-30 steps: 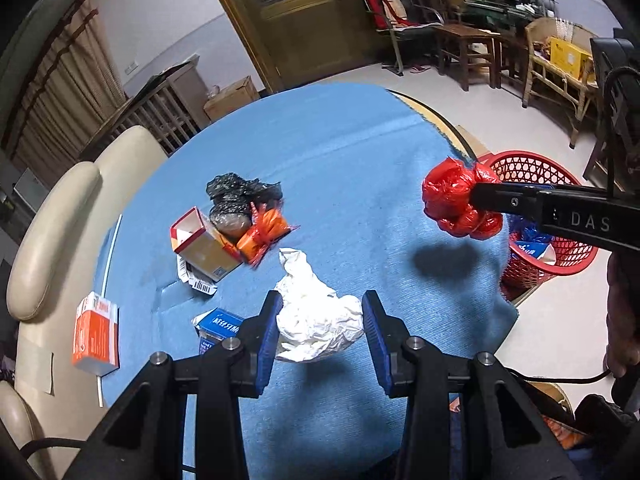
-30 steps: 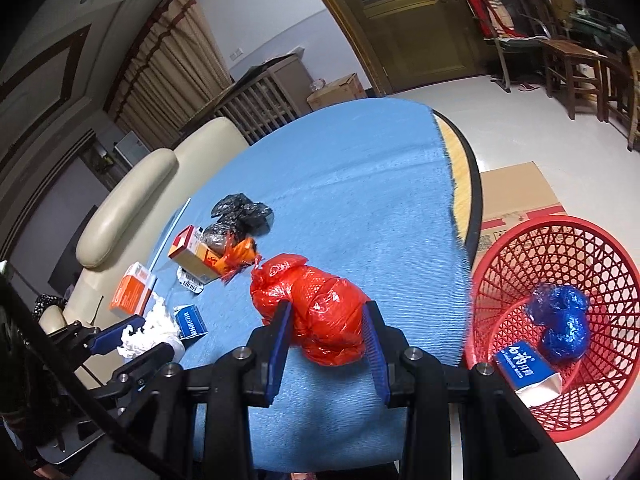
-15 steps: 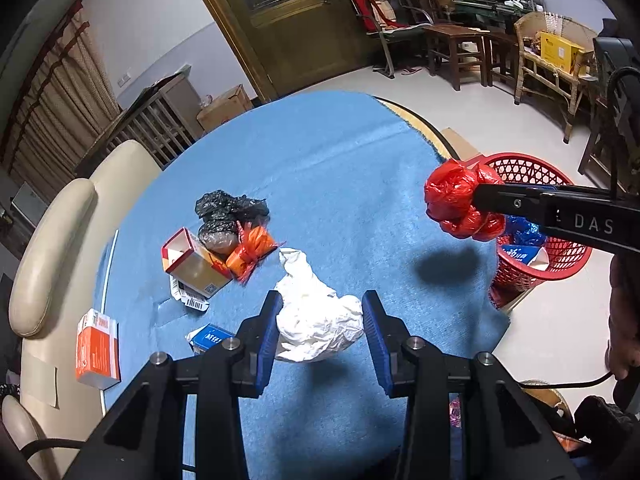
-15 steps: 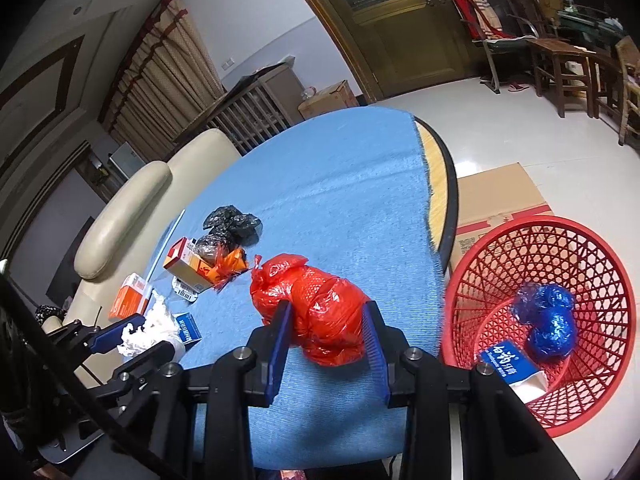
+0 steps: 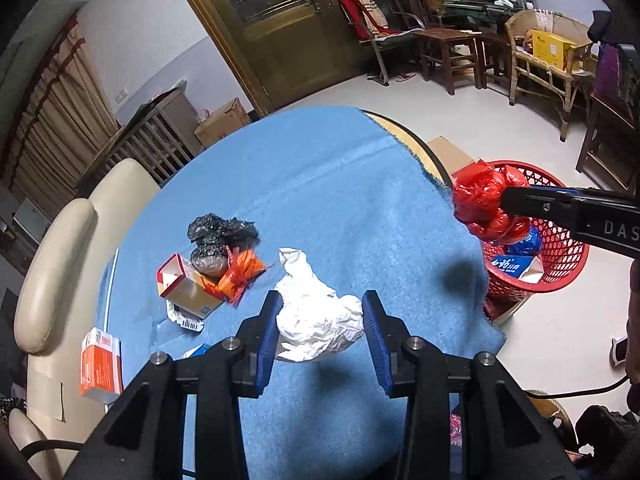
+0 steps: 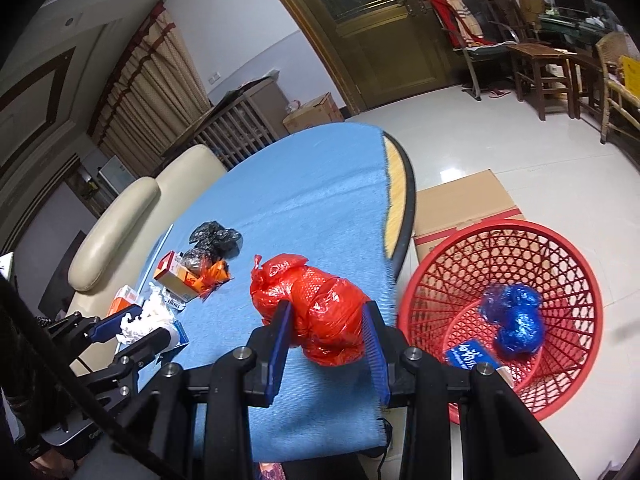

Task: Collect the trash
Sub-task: 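Carry the red bag and white foil over the red basket with both tools, then release the red bag and white foil into the basket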

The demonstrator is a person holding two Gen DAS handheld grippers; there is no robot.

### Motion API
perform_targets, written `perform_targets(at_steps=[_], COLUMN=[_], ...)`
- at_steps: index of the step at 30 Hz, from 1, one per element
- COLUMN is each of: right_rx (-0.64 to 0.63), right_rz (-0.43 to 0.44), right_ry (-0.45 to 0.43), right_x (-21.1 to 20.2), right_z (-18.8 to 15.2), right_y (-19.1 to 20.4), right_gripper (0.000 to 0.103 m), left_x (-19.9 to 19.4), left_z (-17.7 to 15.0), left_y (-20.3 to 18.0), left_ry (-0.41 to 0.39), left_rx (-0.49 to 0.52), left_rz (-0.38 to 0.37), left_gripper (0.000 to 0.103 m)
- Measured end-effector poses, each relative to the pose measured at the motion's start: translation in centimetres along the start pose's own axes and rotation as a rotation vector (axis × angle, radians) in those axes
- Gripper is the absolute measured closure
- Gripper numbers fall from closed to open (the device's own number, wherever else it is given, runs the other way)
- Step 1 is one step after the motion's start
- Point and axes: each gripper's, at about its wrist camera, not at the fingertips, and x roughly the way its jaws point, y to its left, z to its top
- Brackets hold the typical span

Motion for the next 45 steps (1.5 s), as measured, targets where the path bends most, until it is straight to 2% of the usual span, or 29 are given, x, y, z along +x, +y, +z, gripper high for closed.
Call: perform_targets(at_steps=[23,31,37,45], right_rx=[0.081,0.121,0.182,0.304], right_rz=[-0.048,-0.079,-0.137,-0.235], right_ry=[-0.046,-0.066,-0.089,-0.117], right_x=[-3.2,-4.3,-5.4,-6.6], right_z=[-0.3,-0.5,-0.7,-1.0], right_y=[-5.0,-7.1,-9.9,-14.4], right_gripper=[0.065,0.065,0.065,0.064], left_x=[0.5,0.9,1.7,4.2], left_z=[2.3,3.0,4.1,7.0], left_y=[-4.3,-5.7,-6.9,-9.8], left_ry=[-0.024,-0.039,-0.061,-0.015], left_rx=[0.083,0.102,0.104,0.108], left_rz=[-0.001,-0.037,-0.131,-0.38], left_gripper=[0.061,0.061,0.061,0.058])
